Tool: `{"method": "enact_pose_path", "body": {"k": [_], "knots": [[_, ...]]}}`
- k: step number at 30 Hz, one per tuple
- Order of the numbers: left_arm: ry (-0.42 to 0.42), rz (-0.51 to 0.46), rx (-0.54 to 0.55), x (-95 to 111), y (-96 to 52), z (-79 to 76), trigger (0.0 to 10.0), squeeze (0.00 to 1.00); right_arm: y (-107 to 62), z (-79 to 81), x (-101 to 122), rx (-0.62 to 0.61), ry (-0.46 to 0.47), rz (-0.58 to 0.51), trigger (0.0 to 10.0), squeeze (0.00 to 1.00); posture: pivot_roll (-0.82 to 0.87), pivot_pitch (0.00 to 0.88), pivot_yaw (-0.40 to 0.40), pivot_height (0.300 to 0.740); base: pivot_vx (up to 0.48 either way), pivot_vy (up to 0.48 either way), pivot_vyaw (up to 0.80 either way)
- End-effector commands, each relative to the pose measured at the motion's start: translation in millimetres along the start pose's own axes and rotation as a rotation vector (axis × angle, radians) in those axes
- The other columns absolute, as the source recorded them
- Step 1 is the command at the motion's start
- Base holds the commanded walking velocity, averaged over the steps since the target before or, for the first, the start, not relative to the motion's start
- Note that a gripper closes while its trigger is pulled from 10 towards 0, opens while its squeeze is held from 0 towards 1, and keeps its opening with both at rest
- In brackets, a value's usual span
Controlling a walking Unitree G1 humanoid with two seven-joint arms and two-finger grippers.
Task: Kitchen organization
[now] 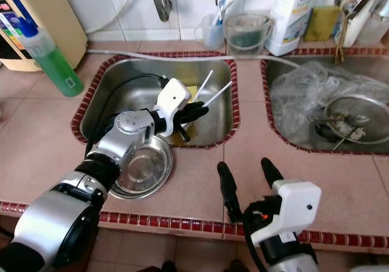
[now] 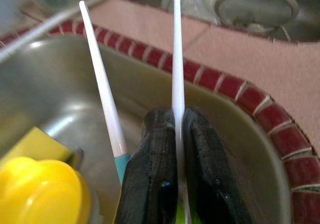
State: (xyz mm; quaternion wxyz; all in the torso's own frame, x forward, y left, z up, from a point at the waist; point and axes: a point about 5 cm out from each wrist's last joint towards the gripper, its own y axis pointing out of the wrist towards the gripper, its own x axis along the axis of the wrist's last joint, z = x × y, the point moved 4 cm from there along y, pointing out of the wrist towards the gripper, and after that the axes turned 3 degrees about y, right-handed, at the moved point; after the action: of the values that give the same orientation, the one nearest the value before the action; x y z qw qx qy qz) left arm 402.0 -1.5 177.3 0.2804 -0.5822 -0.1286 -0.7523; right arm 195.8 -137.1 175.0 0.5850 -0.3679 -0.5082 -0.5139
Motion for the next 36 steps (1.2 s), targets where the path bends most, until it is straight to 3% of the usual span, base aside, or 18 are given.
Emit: {"method": "enact_pose_path", "body": {"k": [1,15,19,20,21,22,36], "knots": [[0.025,0.012,-0.013,1,-0.6,1.5,10.0,0.0,-3.0,5.4,5,0.01,0.005,-0.012,10.0,0.0,-0.31,0.241,0.168,0.74,0.0,0.0,0.0],[0.035,0.029,-0.002,-1,-0.9,5.8,10.0,0.0,-6.5,7.9,3,0.004,0.026,-0.012,10.0,0.0,-0.31,0.233,0.174,0.74,0.0,0.0,0.0],[-0.011,0.022,-0.003,-1,-1.9,7.7,10.0,0.0,-6.1,8.1,3,0.006,0.026,-0.014,10.0,0.0,-0.31,0.23,0.176,0.74,0.0,0.0,0.0],[-0.007,0.024,-0.004,-1,-2.8,8.5,10.0,0.11,-5.7,7.9,3,0.005,0.029,-0.015,10.0,0.0,-0.3,0.227,0.179,0.74,0.0,0.0,0.0],[-0.015,0.025,-0.006,-2,-3.2,8.8,10.0,0.93,-5.4,7.8,3,0.005,0.029,-0.015,10.0,0.0,-0.3,0.227,0.179,0.74,0.0,0.0,0.0],[-0.025,0.028,-0.003,-3,-3.9,9.9,10.0,1.0,-4.9,8.1,2,0.006,0.032,-0.016,10.0,0.0,-0.3,0.226,0.18,0.74,0.0,0.0,0.0],[-0.02,0.021,-0.005,1,-4.0,12.1,10.0,1.0,-2.1,7.8,2,0.005,0.037,-0.029,10.0,0.0,-0.29,0.225,0.179,0.74,0.0,0.0,0.0]]}}
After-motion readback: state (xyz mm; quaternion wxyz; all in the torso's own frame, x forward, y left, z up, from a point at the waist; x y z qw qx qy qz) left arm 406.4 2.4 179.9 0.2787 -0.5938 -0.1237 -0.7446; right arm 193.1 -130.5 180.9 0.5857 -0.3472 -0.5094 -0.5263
